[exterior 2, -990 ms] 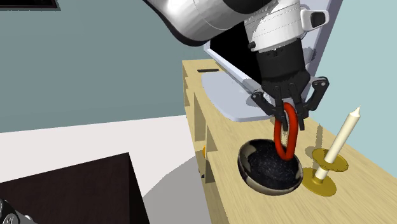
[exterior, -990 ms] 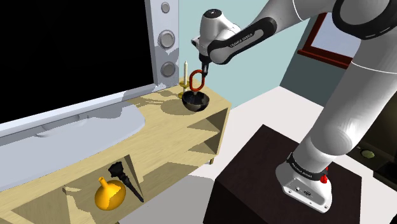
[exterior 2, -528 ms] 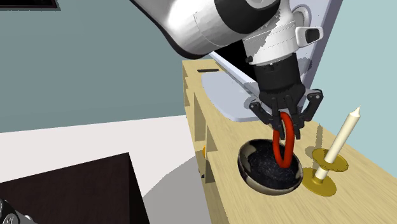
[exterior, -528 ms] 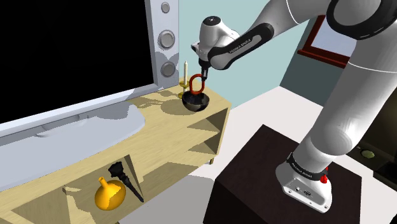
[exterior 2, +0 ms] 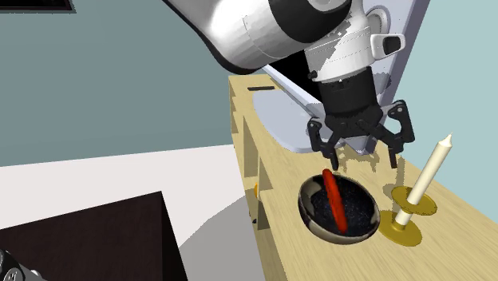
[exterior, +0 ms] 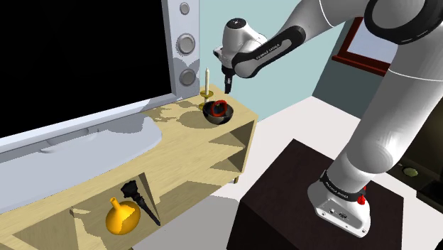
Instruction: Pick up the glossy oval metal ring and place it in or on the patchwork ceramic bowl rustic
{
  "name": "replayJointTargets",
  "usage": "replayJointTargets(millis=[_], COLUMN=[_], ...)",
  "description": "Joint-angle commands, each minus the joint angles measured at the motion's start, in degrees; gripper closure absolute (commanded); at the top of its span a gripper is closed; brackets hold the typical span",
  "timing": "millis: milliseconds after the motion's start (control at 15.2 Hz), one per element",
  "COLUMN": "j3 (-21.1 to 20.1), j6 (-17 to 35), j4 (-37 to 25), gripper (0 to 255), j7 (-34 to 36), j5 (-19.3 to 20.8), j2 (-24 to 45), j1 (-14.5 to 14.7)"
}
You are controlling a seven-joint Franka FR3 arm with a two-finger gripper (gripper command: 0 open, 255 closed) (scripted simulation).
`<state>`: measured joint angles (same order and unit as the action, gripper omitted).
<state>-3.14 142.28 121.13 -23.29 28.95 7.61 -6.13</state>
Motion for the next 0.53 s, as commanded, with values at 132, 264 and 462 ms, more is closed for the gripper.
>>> replayJointTargets(millis=[132, 264, 462], j3=[-0.34, -0.98, -1.2], j6=[-1.41, -4.34, -5.52], j4=[0.14, 0.17, 0.09], gripper=[0, 0, 0], j7=[-0.51, -1.46, -1.82], j5=[-0.77, -2.25, -2.8], j2=[-1.53, -4.45, -5.55], j1=[0.19, 0.63, 0.83])
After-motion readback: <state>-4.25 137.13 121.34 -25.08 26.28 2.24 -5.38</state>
